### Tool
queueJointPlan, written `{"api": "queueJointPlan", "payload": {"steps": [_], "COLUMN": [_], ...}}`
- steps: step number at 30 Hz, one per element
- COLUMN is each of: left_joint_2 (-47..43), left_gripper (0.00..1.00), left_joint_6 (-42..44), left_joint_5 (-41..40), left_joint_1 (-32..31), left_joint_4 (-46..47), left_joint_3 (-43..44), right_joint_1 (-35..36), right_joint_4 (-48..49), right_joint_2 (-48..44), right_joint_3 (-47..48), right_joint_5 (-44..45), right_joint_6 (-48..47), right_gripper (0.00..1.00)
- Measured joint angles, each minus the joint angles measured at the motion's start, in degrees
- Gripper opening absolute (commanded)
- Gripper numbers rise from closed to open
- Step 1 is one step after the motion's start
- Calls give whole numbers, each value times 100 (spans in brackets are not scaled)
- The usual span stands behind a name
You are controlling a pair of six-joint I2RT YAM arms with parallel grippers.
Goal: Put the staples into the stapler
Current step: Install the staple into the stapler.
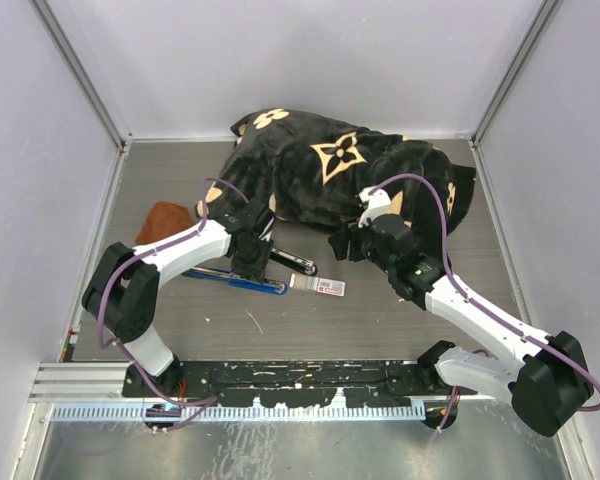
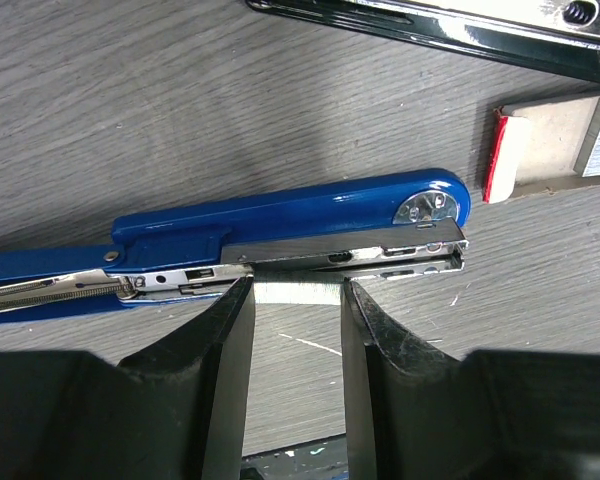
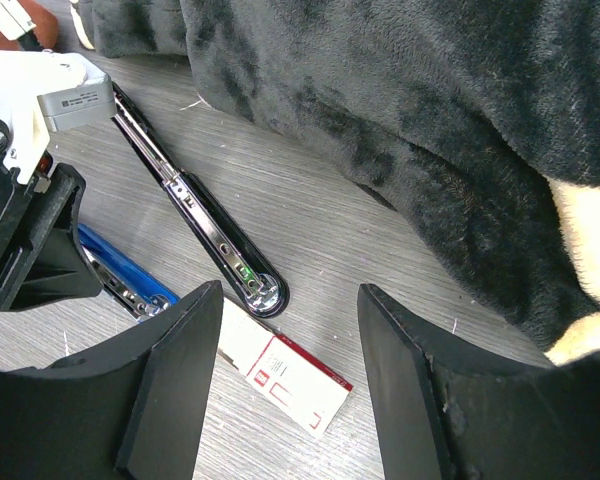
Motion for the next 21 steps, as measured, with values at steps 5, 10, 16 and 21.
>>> {"api": "queueJointPlan", "payload": {"steps": [5, 10, 16, 21], "left_joint_2": [2, 2, 2, 2], "left_gripper": [35, 35, 35, 34], "left_joint_6": [-2, -2, -2, -4], "left_joint_5": [0, 9, 57, 138], "left_joint_1": [52, 98, 175, 212], "left_joint_4": [22, 20, 20, 20], "left_joint_3": [0, 0, 0, 9], "right_joint_1": [0, 0, 0, 0], "right_joint_4": [0, 0, 0, -2], "right_joint_2": [0, 0, 0, 0], "right_joint_3": [0, 0, 0, 0], "right_joint_5": [0, 0, -4, -20], "right_joint_6": [0, 0, 0, 0], "right_gripper": [62, 62, 62, 62]}}
